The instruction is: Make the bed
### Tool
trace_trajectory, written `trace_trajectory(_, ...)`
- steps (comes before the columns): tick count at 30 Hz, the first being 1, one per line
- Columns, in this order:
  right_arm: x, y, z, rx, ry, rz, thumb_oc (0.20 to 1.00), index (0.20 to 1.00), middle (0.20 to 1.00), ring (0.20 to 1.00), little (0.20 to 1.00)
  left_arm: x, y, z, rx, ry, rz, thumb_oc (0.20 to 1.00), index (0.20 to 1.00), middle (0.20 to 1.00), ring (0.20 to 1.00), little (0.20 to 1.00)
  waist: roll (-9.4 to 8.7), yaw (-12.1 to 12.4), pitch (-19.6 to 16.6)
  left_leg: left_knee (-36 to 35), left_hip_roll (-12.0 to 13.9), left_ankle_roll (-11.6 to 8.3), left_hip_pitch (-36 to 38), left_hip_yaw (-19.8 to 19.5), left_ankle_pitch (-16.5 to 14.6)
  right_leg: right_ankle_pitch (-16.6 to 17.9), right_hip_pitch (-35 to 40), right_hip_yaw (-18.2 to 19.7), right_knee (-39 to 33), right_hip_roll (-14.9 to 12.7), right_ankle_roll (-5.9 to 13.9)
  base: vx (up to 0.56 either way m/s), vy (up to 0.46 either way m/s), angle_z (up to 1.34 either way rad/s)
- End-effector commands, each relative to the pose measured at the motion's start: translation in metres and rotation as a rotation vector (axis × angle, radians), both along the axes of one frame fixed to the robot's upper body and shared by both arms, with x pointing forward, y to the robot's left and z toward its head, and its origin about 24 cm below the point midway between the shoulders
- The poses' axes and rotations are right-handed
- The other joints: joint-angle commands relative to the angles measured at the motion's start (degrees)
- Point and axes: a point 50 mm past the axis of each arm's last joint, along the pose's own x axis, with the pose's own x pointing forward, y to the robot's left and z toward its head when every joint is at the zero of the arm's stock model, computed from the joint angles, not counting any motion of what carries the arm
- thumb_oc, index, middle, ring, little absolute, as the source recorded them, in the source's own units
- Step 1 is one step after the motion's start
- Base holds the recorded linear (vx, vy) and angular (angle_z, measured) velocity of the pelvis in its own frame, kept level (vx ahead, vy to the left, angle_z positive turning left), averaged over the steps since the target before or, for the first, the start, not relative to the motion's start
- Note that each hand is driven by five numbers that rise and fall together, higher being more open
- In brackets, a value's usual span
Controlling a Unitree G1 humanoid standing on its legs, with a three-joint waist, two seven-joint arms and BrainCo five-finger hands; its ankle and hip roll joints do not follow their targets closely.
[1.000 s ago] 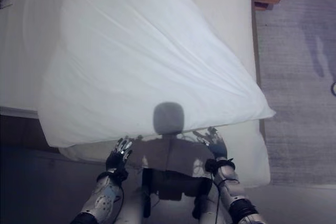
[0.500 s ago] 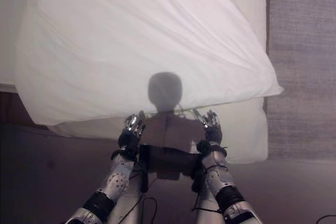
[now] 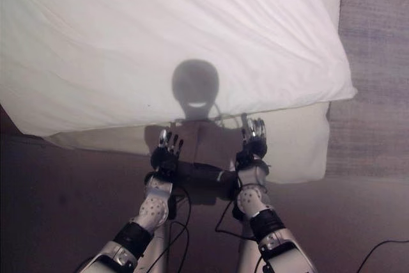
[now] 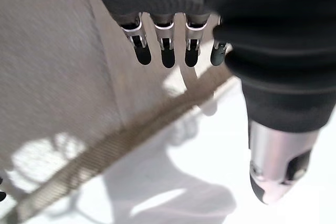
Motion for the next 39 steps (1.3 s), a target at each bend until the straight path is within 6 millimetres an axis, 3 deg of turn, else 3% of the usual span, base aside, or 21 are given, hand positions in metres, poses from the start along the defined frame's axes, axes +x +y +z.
trace_trajectory(1, -0.002, -0.014, 0.023, 0.131, -0.172, -0.034, 1.0, 1.0, 1.0, 1.0, 1.0, -0.001, -0.008, 0.031, -0.028, -0.151, -0.02, 1.0, 1.0, 1.0, 1.0, 1.0, 0.0, 1.0, -0.9, 4.0, -0.4, 1.46, -2.5, -1.4, -5.6, 5.9, -0.6, 2.0, -4.8, -2.4, 6.52, 0.0, 0.0, 0.0)
trace_trajectory(17, 0.027, -0.06, 0.078, 0.226, -0.35, -0.111, 1.0, 1.0, 1.0, 1.0, 1.0, -0.015, 0.005, 0.046, 0.21, -0.34, -0.118, 1.0, 1.0, 1.0, 1.0, 1.0, 4.45, 3.4, -1.0, 3.2, -1.7, 1.33, -6.1, -0.6, -4.7, 5.4, -6.8, 3.8, -2.1, -4.1, 6.89, 0.0, 0.0, 0.02)
trace_trajectory(28, 0.034, -0.097, 0.102, 0.131, -0.373, -0.19, 1.0, 1.0, 1.0, 1.0, 1.0, -0.019, 0.011, 0.045, 0.264, -0.368, -0.144, 1.0, 1.0, 1.0, 1.0, 1.0, 4.69, 3.5, -1.2, 3.2, -2.2, 1.6, -6.9, -0.3, -4.9, 5.3, -8.4, 4.5, -1.1, -4.7, 7.08, 0.0, 0.0, 0.0)
trace_trajectory(30, 0.036, -0.116, 0.118, 0.098, -0.372, -0.247, 1.0, 1.0, 1.0, 1.0, 1.0, -0.021, 0.01, 0.045, 0.277, -0.382, -0.163, 1.0, 1.0, 1.0, 1.0, 1.0, 4.76, 3.7, -1.5, 2.9, -2.2, 1.66, -7.1, -0.3, -4.9, 5.4, -8.6, 4.4, -1.3, -4.7, 7.16, 0.0, 0.0, 0.0)
trace_trajectory(38, 0.031, -0.128, 0.15, 0.047, -0.463, -0.278, 1.0, 1.0, 1.0, 1.0, 1.0, -0.023, 0.015, 0.045, 0.306, -0.389, -0.166, 1.0, 1.0, 1.0, 1.0, 1.0, 4.07, 3.3, -1.4, 2.7, -2.0, 1.83, -7.3, -0.1, -5.0, 5.5, -9.2, 4.8, -1.2, -4.4, 7.26, 0.0, 0.0, 0.0)
trace_trajectory(39, 0.028, -0.129, 0.161, 0.044, -0.504, -0.287, 1.0, 1.0, 1.0, 1.0, 1.0, -0.023, 0.016, 0.044, 0.309, -0.384, -0.164, 1.0, 1.0, 1.0, 1.0, 1.0, 3.83, 3.2, -1.3, 2.8, -1.9, 1.86, -7.2, 0.0, -5.0, 5.5, -9.2, 4.8, -1.2, -4.2, 7.26, 0.0, 0.0, 0.0)
